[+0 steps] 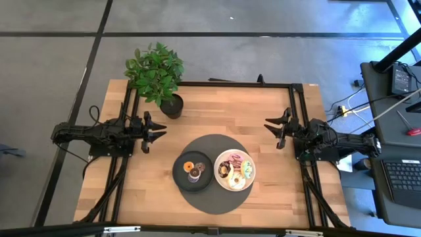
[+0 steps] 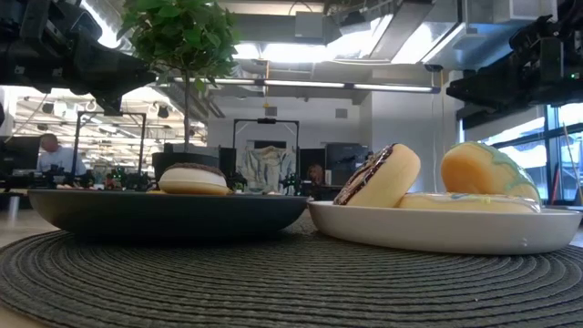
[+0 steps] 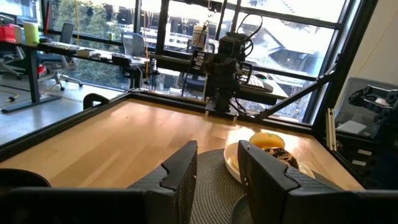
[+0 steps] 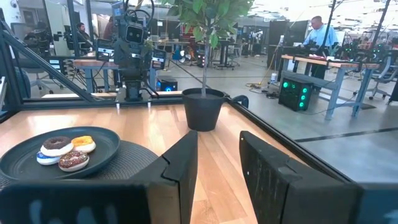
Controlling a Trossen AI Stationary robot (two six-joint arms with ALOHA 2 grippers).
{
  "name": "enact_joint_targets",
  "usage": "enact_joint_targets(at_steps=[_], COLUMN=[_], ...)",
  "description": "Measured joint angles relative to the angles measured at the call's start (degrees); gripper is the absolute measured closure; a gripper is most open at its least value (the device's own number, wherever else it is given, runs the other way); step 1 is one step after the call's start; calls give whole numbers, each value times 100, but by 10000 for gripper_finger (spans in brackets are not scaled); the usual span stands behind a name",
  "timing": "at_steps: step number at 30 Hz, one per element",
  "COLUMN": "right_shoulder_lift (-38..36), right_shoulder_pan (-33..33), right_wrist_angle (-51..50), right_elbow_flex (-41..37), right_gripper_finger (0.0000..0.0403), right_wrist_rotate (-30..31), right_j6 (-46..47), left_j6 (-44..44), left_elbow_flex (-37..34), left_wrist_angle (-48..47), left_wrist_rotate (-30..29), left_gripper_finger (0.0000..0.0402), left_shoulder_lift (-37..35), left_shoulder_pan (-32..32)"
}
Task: Pick & Place donuts
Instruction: Return to Home Position
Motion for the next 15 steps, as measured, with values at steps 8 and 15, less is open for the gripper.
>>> enact_joint_targets(at_steps=[8,15], right_shoulder_lift=[2,2], right_shoulder_pan=[1,0], right_wrist_angle=[0,0], right_elbow_flex=[0,0], right_gripper_finger=[281,281], right_wrist_rotate=[0,0], right_j6=[0,0], left_j6=[0,0], left_elbow_flex=[-2,-2], left_wrist_angle=[0,0], left_wrist_rotate=[0,0], left_gripper_finger=[287,290], left_shoulder_lift=[0,0], left_shoulder_pan=[0,-1])
